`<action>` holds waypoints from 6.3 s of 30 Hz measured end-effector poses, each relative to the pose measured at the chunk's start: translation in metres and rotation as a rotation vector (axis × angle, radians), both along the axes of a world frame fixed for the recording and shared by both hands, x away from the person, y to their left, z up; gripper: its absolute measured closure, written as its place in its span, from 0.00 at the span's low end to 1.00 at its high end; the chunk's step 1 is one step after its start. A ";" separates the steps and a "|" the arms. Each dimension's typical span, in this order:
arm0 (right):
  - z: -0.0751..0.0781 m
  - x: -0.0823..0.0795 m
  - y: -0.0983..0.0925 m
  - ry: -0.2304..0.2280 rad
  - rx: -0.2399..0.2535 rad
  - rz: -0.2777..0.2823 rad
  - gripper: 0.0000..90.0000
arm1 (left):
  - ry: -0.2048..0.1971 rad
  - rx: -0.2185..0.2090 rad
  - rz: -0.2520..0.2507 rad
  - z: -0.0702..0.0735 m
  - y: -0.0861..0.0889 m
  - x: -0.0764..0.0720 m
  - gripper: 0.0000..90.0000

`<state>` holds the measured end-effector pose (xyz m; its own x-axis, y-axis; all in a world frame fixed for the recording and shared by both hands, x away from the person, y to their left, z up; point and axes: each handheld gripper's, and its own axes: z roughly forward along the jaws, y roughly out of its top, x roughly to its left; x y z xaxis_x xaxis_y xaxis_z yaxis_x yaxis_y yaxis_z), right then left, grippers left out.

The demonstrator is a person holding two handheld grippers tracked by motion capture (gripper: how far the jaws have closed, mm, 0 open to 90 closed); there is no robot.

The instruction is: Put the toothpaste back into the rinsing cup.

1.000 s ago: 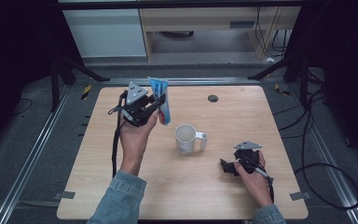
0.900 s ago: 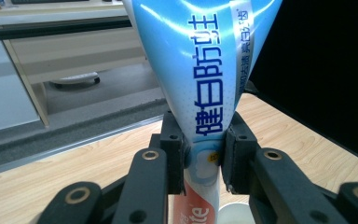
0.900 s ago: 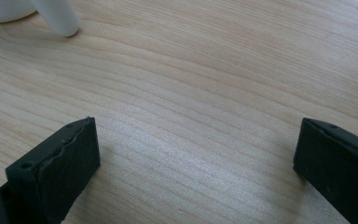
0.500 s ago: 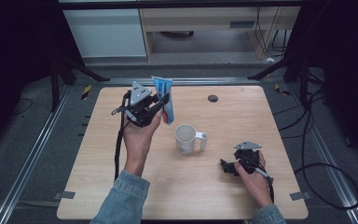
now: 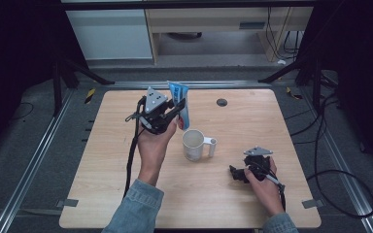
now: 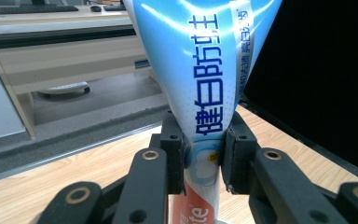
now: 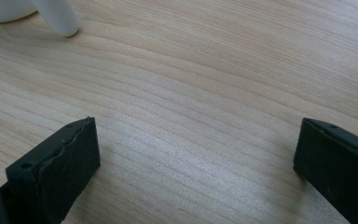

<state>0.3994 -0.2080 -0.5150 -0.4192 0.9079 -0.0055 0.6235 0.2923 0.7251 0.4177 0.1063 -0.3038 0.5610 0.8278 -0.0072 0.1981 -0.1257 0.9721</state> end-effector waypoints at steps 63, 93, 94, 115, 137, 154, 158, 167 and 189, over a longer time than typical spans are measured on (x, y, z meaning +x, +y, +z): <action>0.000 0.000 0.000 0.001 0.002 0.003 0.01 | 0.119 0.068 -0.020 -0.084 -0.031 0.006 0.81; 0.000 0.000 0.000 0.001 0.001 0.003 0.01 | 0.159 0.083 -0.020 -0.102 -0.032 0.009 0.81; 0.000 0.000 0.000 0.001 0.001 0.003 0.01 | 0.159 0.083 -0.020 -0.102 -0.032 0.009 0.81; 0.000 0.000 0.000 0.001 0.002 0.003 0.01 | 0.180 0.111 -0.018 -0.104 -0.035 0.012 0.81; 0.000 0.000 0.000 0.001 0.002 0.003 0.01 | 0.217 0.134 -0.022 -0.103 -0.039 0.021 0.80; 0.000 0.000 0.000 0.001 0.002 0.003 0.01 | 0.226 0.111 -0.015 -0.107 -0.043 0.031 0.78; 0.000 0.000 0.000 0.001 0.002 0.003 0.01 | 0.228 0.102 -0.013 -0.107 -0.043 0.032 0.76; 0.000 0.000 0.000 0.001 0.002 0.003 0.00 | 0.224 0.103 -0.013 -0.107 -0.043 0.032 0.73; 0.000 0.000 0.000 0.001 0.002 0.003 0.01 | 0.216 0.118 0.000 -0.105 -0.039 0.031 0.52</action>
